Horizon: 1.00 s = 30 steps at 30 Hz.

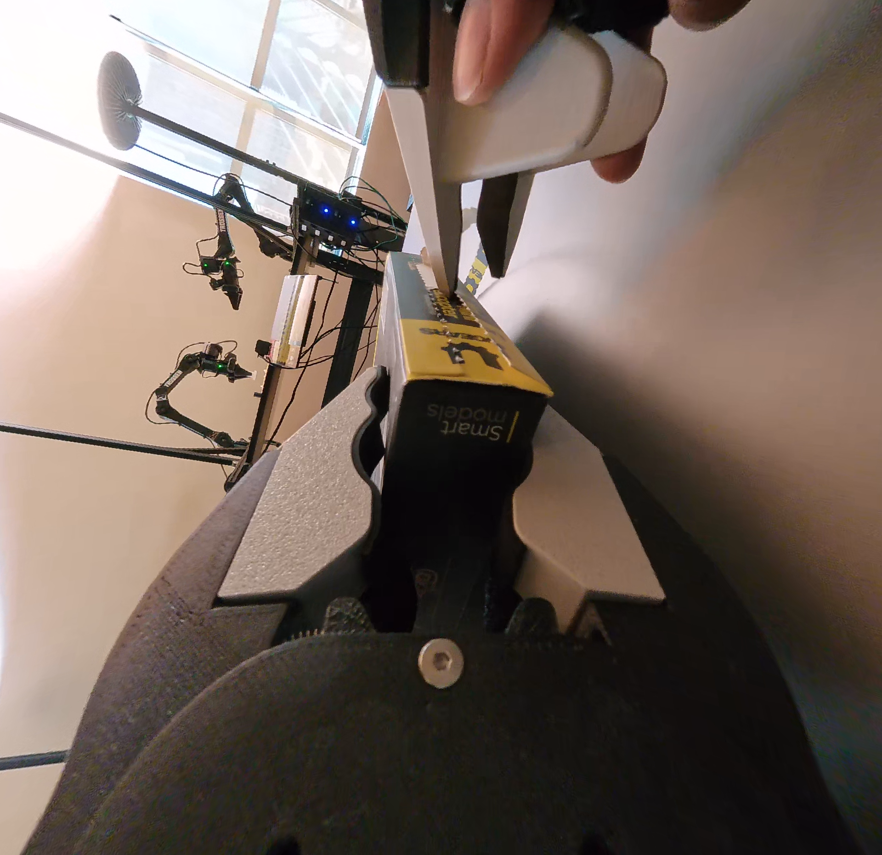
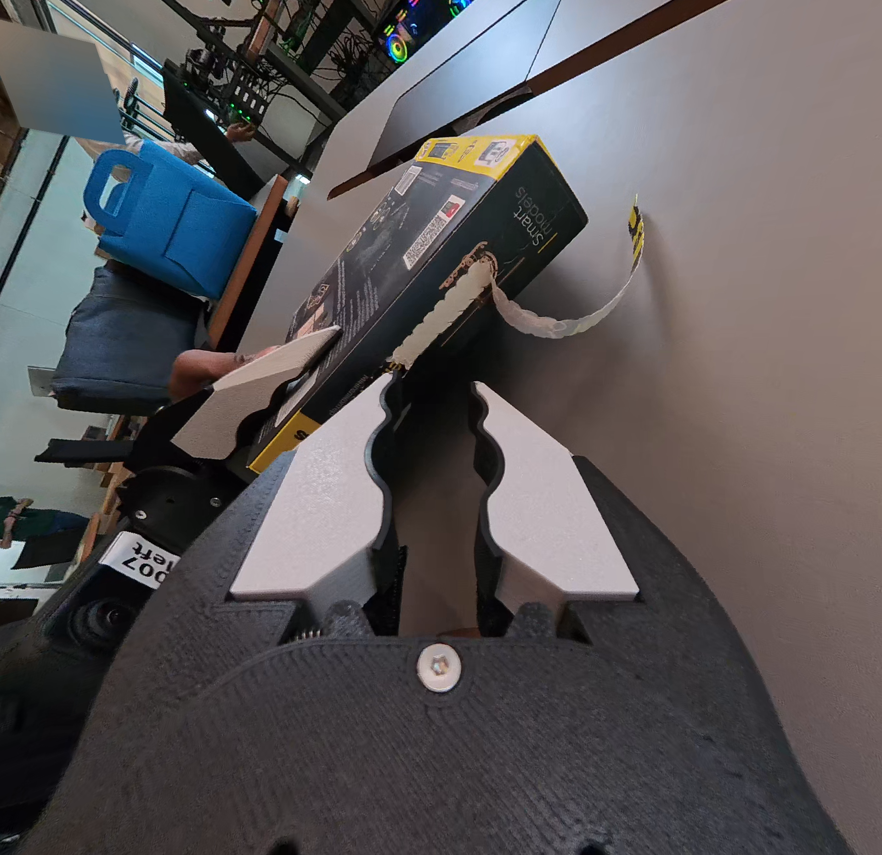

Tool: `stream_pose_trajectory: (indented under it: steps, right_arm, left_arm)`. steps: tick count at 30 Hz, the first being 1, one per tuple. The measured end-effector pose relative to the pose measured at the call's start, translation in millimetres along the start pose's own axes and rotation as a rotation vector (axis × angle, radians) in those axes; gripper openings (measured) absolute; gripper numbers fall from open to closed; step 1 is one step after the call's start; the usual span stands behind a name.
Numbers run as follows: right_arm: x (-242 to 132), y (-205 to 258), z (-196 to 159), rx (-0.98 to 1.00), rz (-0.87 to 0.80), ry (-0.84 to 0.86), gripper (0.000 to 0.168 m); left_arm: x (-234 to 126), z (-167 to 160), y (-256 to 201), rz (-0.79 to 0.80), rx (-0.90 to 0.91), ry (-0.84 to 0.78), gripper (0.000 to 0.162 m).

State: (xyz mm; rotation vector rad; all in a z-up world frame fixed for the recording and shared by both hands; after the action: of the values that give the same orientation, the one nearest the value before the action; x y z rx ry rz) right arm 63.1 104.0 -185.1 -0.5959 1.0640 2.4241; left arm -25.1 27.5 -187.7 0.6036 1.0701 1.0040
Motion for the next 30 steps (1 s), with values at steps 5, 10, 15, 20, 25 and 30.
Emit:
stream_pose_trajectory:
  steps: [5, 10, 15, 20, 25, 30]
  right_arm:
    - [-1, 6, 5, -0.098, -0.017, -0.087, 0.025]
    - [-2, 13, 11, -0.324, -0.115, -0.224, 0.035]
    - [-5, 17, 16, -0.554, -0.257, -0.337, 0.038]
    - [-5, 18, 18, -0.645, -0.299, -0.395, 0.031]
    - [-10, 25, 18, -0.647, -0.213, -0.423, 0.038]
    - [-13, 32, 17, -0.658, -0.154, -0.446, 0.045]
  left_arm:
    - [-1, -1, 4, 0.014, -0.035, -0.011, 0.048]
    - [-3, -4, 8, 0.025, -0.064, -0.020, 0.047]
    - [-4, -4, 8, 0.022, -0.062, -0.021, 0.047]
    - [-6, -4, 9, 0.026, -0.073, -0.032, 0.047]
    - [-8, -6, 12, 0.033, -0.101, -0.055, 0.048]
    - [-12, -7, 17, 0.047, -0.145, -0.090, 0.048]
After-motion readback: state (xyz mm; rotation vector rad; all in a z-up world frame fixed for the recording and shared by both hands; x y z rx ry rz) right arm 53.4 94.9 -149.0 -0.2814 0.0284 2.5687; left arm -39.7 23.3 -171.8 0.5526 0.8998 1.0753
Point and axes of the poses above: each gripper's, where its closed fingertips meet, x out along the fingers, z out of its top, y = z × x across the jaws, the point moved 6 cm from there along -x, back along the fingers, and after that the axes turned 15 degrees about -z, right-handed, at the moved point
